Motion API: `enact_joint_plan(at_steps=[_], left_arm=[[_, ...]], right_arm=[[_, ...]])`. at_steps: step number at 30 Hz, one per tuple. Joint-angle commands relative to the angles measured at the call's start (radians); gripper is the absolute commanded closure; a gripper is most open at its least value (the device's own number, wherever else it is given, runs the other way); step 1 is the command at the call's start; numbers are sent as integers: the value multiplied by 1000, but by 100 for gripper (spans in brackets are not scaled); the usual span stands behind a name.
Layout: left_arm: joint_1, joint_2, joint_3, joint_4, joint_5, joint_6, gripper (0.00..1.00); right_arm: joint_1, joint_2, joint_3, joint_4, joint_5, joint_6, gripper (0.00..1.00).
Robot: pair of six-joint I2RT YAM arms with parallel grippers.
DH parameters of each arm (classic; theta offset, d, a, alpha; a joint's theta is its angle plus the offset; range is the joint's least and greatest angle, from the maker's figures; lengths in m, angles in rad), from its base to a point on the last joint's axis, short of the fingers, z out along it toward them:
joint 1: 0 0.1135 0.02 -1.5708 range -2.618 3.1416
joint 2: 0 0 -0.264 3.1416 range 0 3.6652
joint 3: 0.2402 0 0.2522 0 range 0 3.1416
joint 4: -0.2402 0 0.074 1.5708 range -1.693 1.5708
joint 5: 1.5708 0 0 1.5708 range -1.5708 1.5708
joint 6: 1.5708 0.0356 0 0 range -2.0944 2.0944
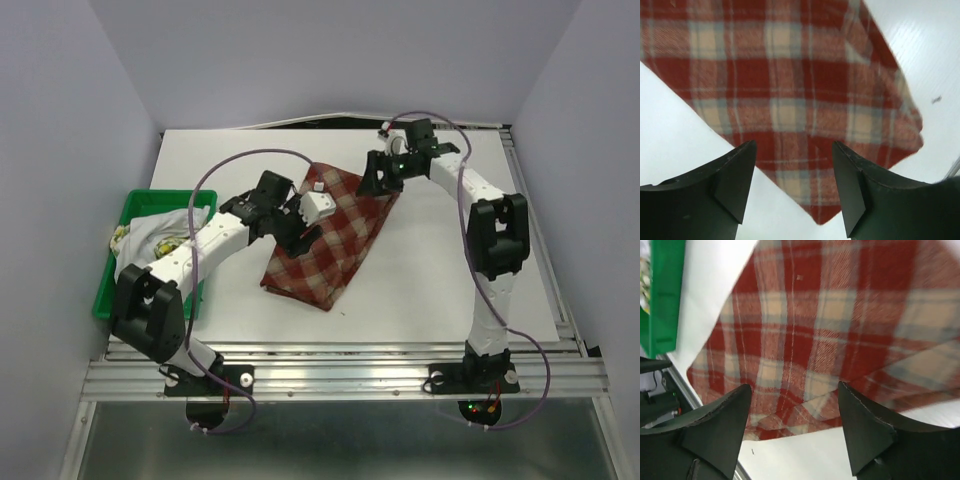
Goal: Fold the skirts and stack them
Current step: Fold the skirt
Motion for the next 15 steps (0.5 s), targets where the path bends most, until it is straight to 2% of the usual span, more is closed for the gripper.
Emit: enact_joint_plan(at_steps=[1,3,7,9,10,15], left_arm=[[-10,-144,-106,-86,103,264,28],[-21,-212,-216,-73,74,433,28],[-36,-396,-391,-26,18,678,28],[-54,-447,-486,55,-3,710,26],[-100,-471,-515,78,-41,712,27],[-235,-464,-655,207,-173,692,27]], right_arm=[[37,85,-123,31,-35,-14,27],[37,122,-117,7,42,-74,30],[37,201,-59,-21,140,-126,34],[37,221,-34,-30,159,-148,34],[37,224,-15,-32,159,-145,34],[37,231,30,-46,182,-151,34]])
